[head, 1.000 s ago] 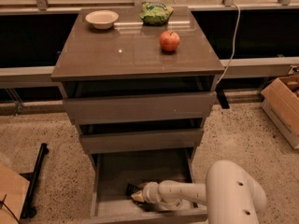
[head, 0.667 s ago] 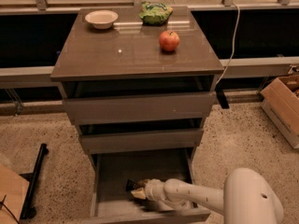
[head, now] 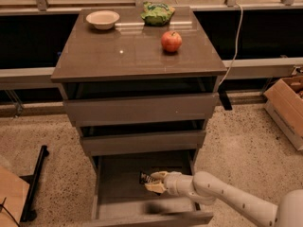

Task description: Pick rxbar chocolate from bottom drawer and place on counter

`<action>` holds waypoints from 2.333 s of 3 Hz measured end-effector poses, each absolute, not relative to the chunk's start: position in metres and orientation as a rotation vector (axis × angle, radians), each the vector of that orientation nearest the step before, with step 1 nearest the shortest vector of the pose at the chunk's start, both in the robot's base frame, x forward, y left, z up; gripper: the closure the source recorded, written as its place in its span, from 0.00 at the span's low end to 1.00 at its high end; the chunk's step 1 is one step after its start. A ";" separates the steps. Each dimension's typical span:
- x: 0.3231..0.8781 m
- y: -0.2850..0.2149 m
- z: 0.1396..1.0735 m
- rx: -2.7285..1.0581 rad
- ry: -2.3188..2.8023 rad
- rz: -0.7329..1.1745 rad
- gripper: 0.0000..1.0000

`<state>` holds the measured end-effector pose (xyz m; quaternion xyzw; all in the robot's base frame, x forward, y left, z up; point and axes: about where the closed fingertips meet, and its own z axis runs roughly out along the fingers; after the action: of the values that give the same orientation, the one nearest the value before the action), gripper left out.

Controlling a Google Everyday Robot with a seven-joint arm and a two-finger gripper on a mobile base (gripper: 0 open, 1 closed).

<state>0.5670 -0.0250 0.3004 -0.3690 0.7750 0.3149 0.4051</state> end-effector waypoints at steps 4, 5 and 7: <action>0.459 -0.053 0.579 -1.012 1.979 0.780 1.00; 0.457 -0.052 0.580 -1.017 1.970 0.801 1.00; 0.493 -0.049 0.735 -1.200 1.743 0.628 1.00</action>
Offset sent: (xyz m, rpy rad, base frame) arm -0.0866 -0.0758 0.4015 -0.2793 -0.1301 0.1270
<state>0.4933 -0.0495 0.7347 -0.4853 0.7050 0.2540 0.4505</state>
